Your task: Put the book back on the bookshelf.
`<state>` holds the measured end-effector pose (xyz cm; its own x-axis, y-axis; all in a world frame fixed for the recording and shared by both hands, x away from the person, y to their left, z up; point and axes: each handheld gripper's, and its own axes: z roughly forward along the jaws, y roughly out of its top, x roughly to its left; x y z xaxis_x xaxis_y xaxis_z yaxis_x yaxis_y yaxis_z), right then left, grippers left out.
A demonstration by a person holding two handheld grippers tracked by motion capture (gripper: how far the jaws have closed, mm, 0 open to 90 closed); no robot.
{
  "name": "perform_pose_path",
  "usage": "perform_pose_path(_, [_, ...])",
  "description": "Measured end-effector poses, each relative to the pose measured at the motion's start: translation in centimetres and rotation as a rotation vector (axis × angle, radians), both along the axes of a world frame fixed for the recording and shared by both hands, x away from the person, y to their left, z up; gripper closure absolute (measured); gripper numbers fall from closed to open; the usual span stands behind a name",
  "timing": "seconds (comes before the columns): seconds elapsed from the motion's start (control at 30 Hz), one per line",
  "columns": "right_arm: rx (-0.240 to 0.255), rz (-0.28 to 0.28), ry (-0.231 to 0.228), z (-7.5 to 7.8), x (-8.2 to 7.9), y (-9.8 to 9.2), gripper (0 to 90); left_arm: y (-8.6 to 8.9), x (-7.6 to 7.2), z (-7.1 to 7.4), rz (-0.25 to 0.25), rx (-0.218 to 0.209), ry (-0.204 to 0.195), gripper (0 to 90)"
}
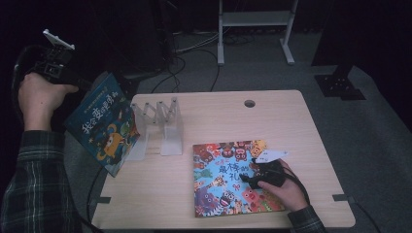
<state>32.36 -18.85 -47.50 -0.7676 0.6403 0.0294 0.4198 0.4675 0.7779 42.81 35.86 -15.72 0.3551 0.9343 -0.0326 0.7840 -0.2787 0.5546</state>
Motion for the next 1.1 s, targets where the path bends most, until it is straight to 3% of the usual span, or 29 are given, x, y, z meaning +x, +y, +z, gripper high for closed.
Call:
perform_pose_path(0.3, [0.002,-0.001,0.003,0.0,0.0,0.0,17.7,-1.7,-0.8,-0.7,-0.112,0.009,0.044,90.0])
perform_pose_path(0.5, [0.001,-0.009,0.005,0.0,0.0,0.0,15.8,-3.0,-1.4,-1.6,-0.162,0.024,0.039,89.8])
perform_pose_path(0.77, [0.002,-0.013,0.001,0.0,0.1,0.0,14.9,-5.4,-2.5,-3.7,-0.247,0.013,0.021,88.1])
perform_pose_path(1.1, [-0.004,-0.019,0.005,0.1,0.0,-0.3,19.8,-8.8,-4.4,-6.4,-0.336,0.03,-0.004,81.4])
